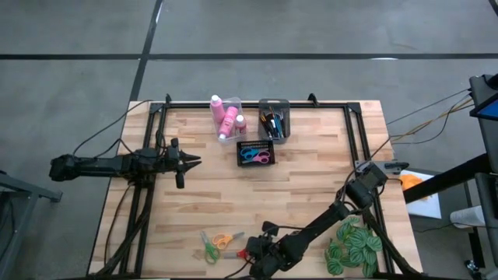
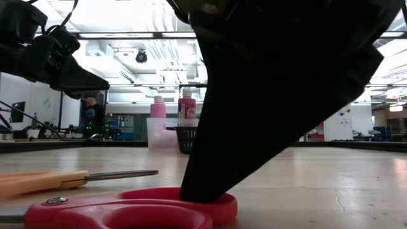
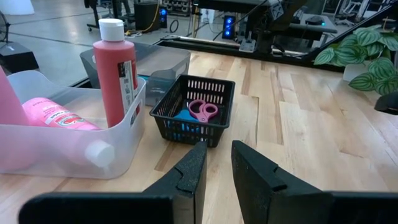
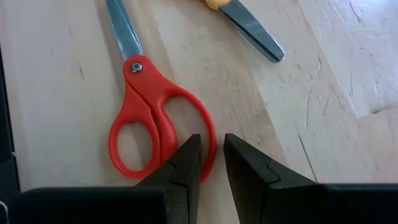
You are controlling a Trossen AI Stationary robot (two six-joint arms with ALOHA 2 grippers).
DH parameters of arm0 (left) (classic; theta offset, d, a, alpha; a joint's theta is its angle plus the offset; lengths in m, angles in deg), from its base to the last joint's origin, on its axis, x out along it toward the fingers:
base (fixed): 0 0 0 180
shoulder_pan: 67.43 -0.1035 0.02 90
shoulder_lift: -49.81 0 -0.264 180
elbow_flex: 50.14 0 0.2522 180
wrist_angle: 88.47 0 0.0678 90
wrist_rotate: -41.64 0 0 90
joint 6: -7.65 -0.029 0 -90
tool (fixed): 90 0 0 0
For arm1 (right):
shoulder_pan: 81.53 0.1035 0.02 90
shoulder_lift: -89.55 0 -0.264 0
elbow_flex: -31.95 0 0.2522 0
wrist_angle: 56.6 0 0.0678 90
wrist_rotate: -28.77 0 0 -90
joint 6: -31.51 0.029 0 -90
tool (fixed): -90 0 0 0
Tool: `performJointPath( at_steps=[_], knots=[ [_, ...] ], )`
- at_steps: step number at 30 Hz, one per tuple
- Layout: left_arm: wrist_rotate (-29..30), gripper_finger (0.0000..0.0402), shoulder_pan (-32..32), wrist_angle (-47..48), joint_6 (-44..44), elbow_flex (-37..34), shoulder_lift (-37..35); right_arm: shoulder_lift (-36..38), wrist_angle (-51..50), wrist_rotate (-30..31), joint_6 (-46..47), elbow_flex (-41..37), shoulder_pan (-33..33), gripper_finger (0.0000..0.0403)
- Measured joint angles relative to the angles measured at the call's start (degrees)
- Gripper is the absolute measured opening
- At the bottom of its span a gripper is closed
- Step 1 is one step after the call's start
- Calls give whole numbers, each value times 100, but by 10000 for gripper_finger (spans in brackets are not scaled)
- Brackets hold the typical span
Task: Pick & Place Paint Supplies
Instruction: Put the red scissors into the black bin
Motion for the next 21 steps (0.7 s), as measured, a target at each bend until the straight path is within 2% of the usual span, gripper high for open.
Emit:
performJointPath(
  at_steps=[14,21],
  knots=[
    [1,79,0,0,0,-2,0,37,-951,-128,163,9,-13,68],
    [1,79,0,-1,0,-1,0,37,-1043,-162,197,2,-13,68]
  ],
)
